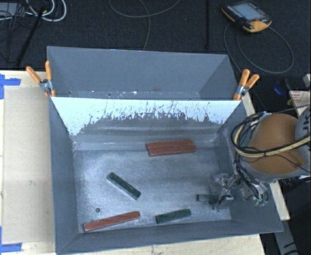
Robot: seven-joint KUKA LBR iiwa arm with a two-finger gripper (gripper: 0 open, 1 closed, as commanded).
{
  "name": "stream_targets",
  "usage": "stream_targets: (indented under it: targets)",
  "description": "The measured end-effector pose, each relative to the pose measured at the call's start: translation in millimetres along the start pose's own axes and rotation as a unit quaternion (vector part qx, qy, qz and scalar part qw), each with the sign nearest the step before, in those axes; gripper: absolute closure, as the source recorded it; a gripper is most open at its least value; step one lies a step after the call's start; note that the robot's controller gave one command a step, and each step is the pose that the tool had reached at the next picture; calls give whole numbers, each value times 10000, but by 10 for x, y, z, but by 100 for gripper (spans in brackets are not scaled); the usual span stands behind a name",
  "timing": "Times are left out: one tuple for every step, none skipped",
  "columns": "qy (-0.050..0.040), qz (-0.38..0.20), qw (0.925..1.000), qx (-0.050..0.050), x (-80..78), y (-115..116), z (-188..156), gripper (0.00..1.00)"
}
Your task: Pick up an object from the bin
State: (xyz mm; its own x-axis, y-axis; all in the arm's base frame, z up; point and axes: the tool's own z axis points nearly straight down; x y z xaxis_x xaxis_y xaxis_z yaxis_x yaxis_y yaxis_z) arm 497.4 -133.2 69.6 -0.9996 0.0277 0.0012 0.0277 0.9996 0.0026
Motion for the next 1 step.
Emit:
stream_targets:
  targets:
    - [0,-4,10000,0,0,0,1,100]
